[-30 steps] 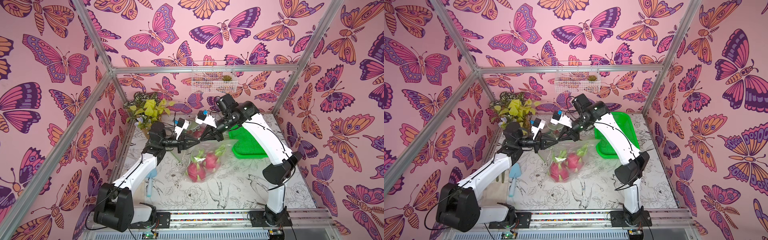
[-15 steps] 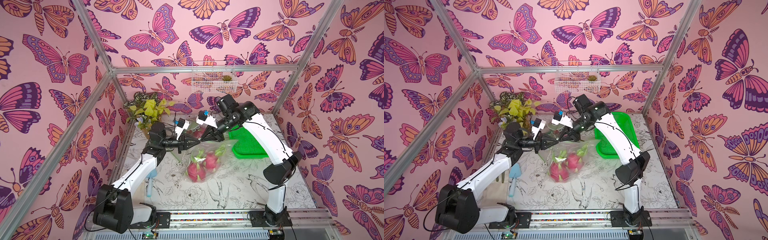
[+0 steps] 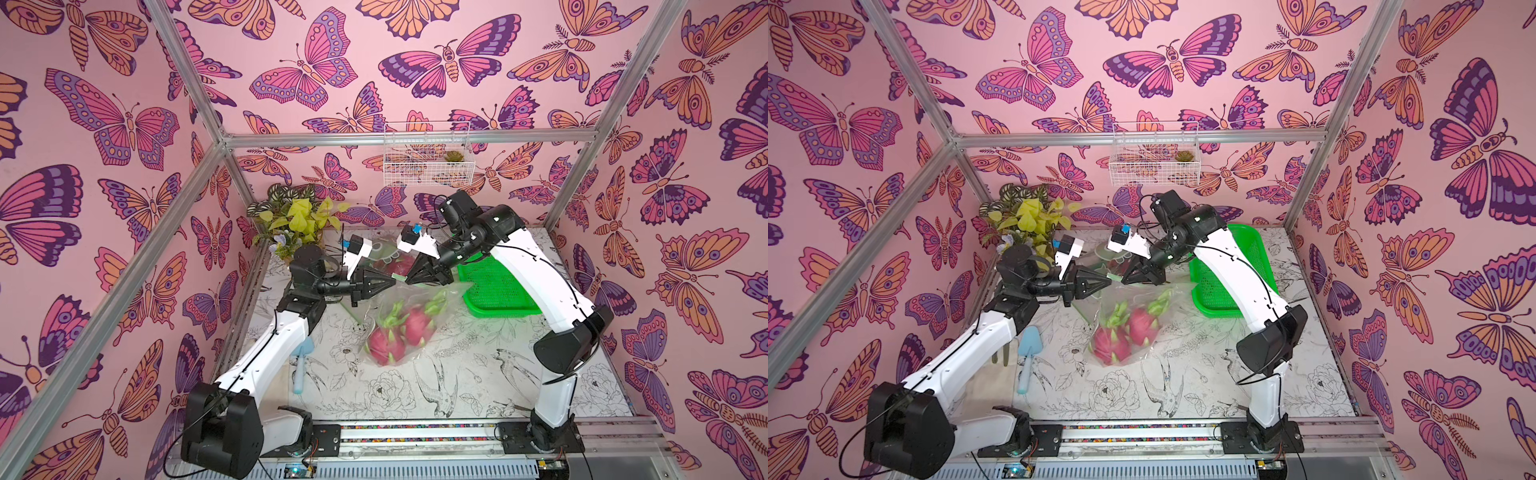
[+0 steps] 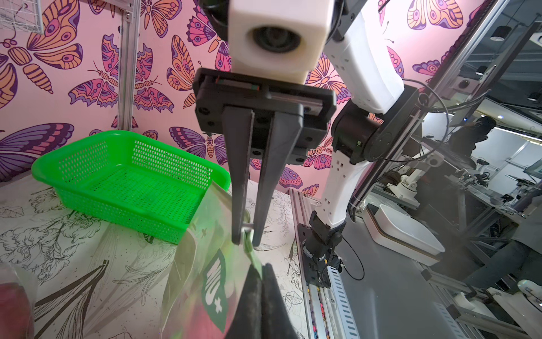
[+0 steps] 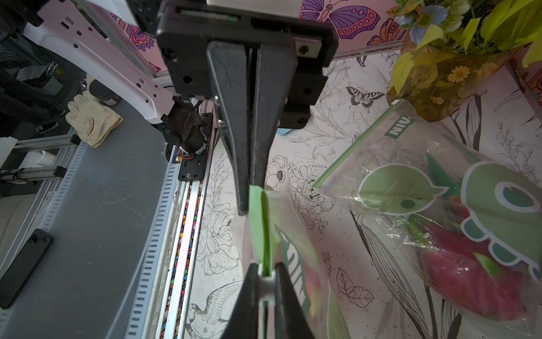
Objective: Open the zip-top bag and take out the dragon fruit
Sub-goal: Unzip the zipper on the zipper food storage bag.
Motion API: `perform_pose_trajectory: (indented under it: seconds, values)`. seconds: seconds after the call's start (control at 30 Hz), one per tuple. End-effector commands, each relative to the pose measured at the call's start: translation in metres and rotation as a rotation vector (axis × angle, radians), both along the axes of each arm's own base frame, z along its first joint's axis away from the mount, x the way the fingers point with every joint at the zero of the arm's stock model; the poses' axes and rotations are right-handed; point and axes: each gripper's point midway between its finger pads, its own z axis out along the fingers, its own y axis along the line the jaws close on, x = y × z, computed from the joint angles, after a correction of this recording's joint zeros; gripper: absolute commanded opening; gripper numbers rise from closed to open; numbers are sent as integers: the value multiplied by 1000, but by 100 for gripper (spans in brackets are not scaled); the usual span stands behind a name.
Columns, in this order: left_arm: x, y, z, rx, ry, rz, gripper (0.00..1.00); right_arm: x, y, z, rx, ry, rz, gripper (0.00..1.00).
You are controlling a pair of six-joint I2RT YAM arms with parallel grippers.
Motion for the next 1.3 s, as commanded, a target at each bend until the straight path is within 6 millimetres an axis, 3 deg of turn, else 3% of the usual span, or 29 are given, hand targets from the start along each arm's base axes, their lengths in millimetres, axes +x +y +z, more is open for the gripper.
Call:
perform_pose_trajectory:
  seconds: [0.0,0.7,1.27]
  values:
    - [-9,11,29,-29,-130,11,0,3,-25,-15,-105,-3,-54,0]
    - [-7,39,51,-41,-183,128,0,14,-52,-35,-130,-33,-147,0]
    - [-9,55,67,-45,-212,192,0,21,-87,-56,-155,-64,-248,0]
